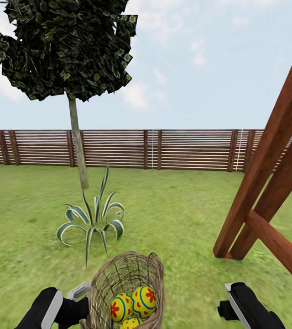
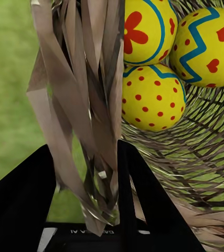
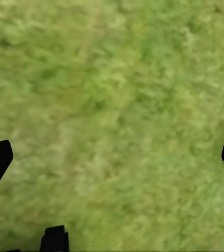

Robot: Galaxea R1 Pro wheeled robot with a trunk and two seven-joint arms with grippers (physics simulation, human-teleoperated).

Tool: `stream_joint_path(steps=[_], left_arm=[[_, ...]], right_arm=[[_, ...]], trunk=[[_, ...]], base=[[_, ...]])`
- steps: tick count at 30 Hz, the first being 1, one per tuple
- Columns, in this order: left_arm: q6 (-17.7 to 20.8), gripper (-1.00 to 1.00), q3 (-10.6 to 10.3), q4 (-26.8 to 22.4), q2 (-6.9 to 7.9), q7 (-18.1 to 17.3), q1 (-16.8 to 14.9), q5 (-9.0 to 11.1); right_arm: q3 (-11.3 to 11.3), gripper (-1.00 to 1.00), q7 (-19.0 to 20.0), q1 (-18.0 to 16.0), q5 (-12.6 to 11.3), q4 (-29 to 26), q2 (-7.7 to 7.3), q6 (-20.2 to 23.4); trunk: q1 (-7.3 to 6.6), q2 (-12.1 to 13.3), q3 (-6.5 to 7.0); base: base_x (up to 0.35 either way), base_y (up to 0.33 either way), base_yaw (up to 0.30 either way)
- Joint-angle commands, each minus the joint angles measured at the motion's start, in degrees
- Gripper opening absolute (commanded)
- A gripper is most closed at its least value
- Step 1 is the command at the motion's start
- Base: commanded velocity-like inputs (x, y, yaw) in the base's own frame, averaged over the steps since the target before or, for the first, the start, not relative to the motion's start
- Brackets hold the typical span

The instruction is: Take the three Easter eggs out of the wicker basket on the lawn in the garden, then place them on the lawn next to a single tree (choose any tree) so that all three eggs are next to the same tree and none are left in the basket.

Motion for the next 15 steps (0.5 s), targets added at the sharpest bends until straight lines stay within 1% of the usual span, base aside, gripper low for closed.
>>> stream_joint_path(steps=[1,15], left_arm=[[0.28,-1.0,0.18,-0.06,-0.02,-0.44,-0.05,0.55],[0.28,-1.0,0.09,-0.06,0.0,-0.45,-0.05,0.55]], right_arm=[[0.28,1.0,-0.31,-0.03,-0.17,-0.05,-0.07,0.25],[0.28,1.0,-0.31,-0.03,-0.08,-0.05,-0.07,0.25]], trunk=[[0.03,-0.04,-0.07],[0.03,-0.04,-0.07]], base=[[0.329,-0.077,0.0],[0.329,-0.077,0.0]])
